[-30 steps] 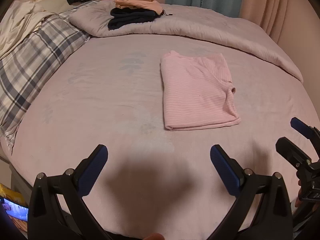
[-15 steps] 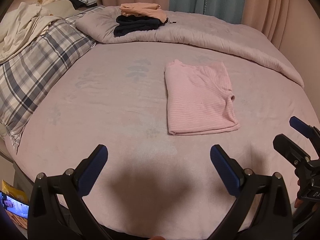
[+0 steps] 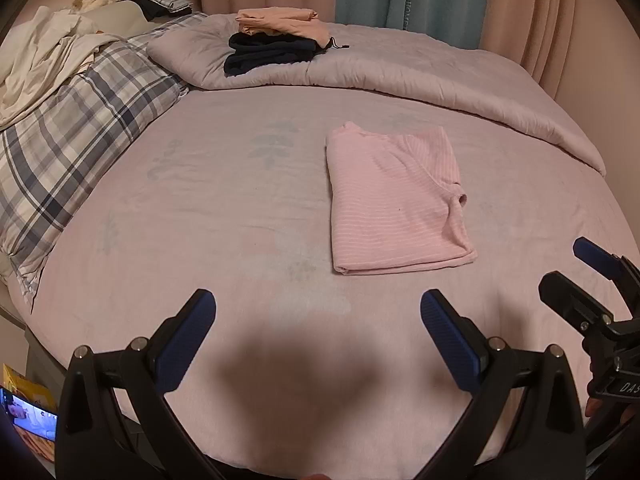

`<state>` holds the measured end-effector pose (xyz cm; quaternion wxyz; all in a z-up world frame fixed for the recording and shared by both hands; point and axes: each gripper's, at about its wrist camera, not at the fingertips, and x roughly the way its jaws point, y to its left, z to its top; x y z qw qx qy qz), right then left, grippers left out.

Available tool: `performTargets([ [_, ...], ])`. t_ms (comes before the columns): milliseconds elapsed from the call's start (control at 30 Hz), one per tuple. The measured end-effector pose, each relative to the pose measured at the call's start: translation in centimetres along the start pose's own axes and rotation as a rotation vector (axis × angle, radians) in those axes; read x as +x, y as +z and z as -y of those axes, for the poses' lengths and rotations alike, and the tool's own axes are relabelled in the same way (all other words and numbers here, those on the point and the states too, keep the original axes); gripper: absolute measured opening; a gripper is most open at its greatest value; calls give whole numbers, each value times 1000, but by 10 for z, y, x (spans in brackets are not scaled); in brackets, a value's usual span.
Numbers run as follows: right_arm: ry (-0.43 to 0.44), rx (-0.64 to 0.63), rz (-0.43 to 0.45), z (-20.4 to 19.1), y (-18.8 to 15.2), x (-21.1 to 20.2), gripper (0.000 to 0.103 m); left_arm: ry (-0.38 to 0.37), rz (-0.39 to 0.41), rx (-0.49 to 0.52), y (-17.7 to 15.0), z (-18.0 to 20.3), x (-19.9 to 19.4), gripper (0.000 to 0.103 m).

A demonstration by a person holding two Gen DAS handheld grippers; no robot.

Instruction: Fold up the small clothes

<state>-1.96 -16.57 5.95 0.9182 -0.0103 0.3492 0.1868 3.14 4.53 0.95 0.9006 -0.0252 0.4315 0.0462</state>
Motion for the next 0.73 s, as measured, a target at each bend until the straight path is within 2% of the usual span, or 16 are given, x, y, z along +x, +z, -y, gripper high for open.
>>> performTargets([
  [733, 1, 1, -3, 2, 0, -1, 102, 2, 2, 8, -1, 4, 0, 102],
])
